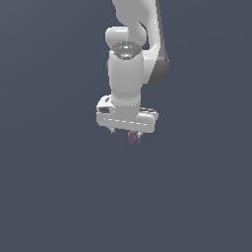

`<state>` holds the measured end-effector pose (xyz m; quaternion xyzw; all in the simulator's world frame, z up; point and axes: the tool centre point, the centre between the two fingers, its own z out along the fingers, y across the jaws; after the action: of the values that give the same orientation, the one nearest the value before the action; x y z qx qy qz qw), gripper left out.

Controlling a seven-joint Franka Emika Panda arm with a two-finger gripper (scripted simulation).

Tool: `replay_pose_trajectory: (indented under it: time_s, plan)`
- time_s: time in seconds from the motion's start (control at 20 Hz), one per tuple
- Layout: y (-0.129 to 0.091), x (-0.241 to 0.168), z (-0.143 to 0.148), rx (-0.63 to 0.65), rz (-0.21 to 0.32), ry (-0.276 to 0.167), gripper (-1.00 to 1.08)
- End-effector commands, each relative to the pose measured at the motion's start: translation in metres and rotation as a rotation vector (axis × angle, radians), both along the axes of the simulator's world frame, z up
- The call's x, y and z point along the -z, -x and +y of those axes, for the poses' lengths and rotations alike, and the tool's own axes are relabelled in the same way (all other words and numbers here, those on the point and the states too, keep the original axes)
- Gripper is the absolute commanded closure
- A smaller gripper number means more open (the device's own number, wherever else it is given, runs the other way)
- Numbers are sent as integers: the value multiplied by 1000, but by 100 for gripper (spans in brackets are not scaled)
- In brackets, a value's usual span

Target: Pick up the object and move it to a goal position.

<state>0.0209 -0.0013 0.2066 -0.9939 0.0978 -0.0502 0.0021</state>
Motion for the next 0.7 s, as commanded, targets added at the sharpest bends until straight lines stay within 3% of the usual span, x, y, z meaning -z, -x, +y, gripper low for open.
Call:
replay_pose_trajectory:
  time_s: [0.0, 0.65]
  plan:
    - [4, 3, 3, 58, 4, -6, -92]
    - [25, 19, 17, 378, 27, -35, -92]
